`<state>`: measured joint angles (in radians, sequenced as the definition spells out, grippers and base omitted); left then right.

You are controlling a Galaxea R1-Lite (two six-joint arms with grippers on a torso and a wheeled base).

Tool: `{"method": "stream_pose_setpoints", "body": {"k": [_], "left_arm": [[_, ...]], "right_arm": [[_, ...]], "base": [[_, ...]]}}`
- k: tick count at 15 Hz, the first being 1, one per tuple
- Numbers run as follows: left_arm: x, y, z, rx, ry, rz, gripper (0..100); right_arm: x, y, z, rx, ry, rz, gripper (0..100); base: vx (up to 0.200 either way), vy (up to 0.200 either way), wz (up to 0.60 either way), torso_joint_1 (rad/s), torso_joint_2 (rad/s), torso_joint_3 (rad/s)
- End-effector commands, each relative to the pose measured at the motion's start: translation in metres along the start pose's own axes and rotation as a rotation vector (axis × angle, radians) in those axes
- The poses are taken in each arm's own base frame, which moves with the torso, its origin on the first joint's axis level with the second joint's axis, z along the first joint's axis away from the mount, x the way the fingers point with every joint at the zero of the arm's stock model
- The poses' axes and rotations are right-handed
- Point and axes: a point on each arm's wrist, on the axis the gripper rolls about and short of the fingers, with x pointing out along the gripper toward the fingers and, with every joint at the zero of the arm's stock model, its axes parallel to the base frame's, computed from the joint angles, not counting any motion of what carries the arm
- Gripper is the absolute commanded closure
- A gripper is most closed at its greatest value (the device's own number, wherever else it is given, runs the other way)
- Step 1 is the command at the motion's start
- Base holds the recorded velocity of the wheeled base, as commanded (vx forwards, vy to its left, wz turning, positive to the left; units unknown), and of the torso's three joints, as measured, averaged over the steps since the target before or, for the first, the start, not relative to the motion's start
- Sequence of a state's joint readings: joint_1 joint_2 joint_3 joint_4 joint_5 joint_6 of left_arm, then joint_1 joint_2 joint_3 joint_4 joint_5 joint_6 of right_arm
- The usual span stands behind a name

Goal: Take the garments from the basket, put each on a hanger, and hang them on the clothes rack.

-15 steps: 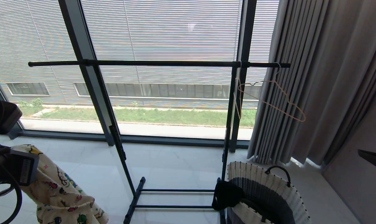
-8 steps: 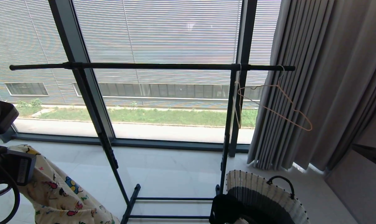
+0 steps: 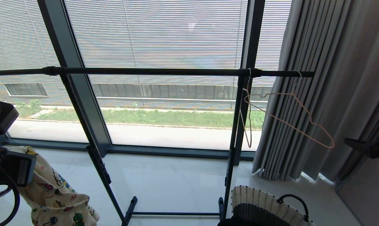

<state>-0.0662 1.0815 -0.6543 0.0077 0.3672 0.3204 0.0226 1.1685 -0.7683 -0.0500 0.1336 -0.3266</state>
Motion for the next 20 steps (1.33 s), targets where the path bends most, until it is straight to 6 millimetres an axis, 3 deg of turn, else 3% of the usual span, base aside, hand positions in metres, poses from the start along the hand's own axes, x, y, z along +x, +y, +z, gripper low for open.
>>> {"method": "stream_pose_setpoints", "body": {"k": [1,7,14,17,20], "left_arm": [[0.001,-0.001,0.000,0.002,-0.001,-0.013,100],[0.002,-0.002,-0.001,0.003,0.005,-0.020,100],[0.001,-0.001,0.000,-0.004,0.001,-0.018,100],[0.000,0.000,0.000,-0.006,-0.005,-0.017,100],[-0.001,0.000,0.000,-0.007,-0.007,-0.016,100]], "right_arm": [[0.013,-0.013,0.000,0.025,0.026,-0.009,0],[0.076,-0.054,0.005,0.085,0.076,0.042,0],[0.194,-0.096,-0.018,0.093,0.154,0.141,0],[0.224,-0.106,-0.021,0.088,0.147,0.138,0],[0.239,-0.109,-0.024,0.089,0.150,0.145,0]], "base": [[0.200,0.000,0.00,-0.002,0.00,0.002],[0.033,0.000,0.00,0.000,0.00,0.000],[0.000,0.000,0.00,0.000,0.00,0.000],[0.000,0.000,0.00,0.000,0.00,0.000],[0.000,0.000,0.00,0.000,0.00,0.000]]}}
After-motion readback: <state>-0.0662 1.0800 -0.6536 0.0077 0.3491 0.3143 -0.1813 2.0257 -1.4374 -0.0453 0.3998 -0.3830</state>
